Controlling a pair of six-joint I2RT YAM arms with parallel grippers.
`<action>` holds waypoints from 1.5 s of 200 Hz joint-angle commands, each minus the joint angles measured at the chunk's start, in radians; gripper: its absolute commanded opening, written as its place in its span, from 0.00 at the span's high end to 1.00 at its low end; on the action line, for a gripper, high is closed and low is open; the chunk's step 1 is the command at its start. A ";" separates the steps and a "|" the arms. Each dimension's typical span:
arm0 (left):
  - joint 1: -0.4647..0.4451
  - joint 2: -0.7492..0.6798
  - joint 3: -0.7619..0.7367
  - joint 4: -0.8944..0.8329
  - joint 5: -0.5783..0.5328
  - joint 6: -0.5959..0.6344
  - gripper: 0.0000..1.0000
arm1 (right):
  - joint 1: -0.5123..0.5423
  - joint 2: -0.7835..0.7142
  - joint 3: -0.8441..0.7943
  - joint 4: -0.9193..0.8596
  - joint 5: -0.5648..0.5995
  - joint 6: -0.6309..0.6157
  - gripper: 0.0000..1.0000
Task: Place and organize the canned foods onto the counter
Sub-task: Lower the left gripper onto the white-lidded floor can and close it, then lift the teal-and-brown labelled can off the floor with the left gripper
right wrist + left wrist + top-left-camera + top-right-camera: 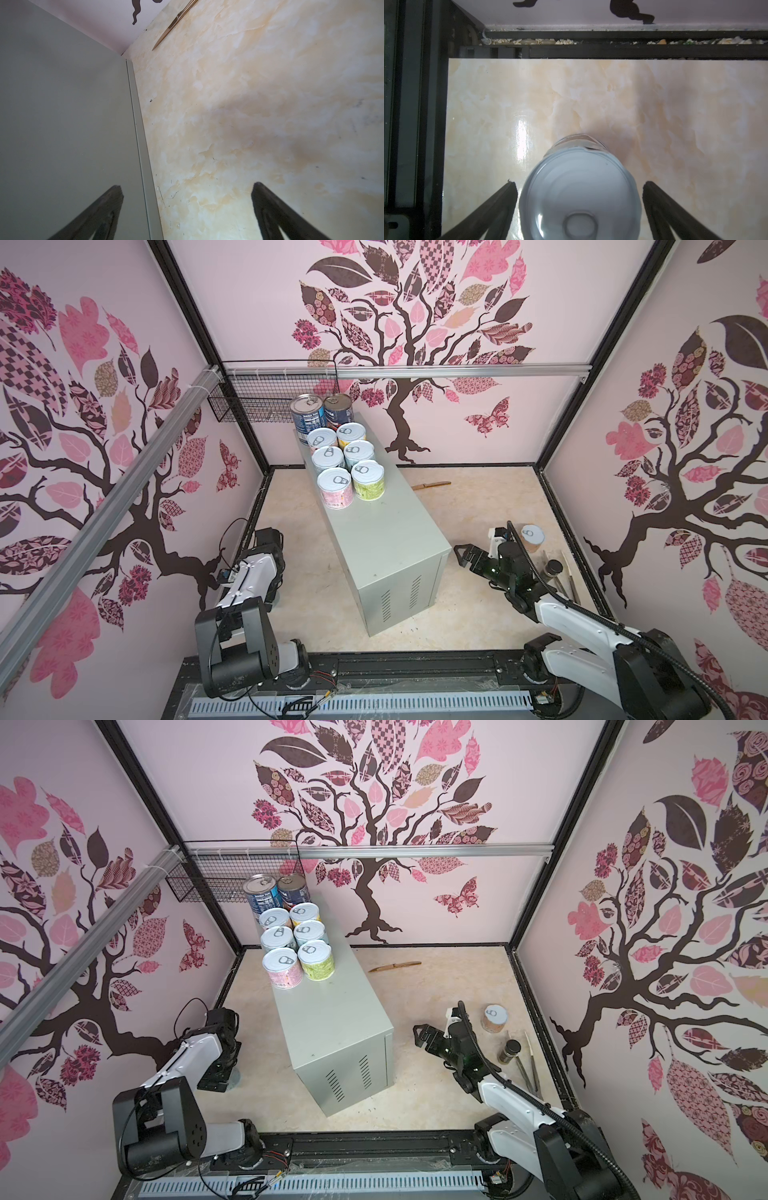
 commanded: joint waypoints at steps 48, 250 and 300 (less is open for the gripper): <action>0.042 0.054 -0.038 0.077 0.052 -0.020 0.03 | 0.016 0.035 -0.004 0.033 -0.008 0.001 0.00; 0.098 0.129 -0.058 0.122 0.075 0.015 0.20 | 0.027 0.009 -0.010 0.029 -0.001 -0.004 0.00; 0.096 0.080 -0.054 0.101 0.074 0.059 0.46 | 0.027 0.000 -0.008 0.030 -0.004 -0.005 0.00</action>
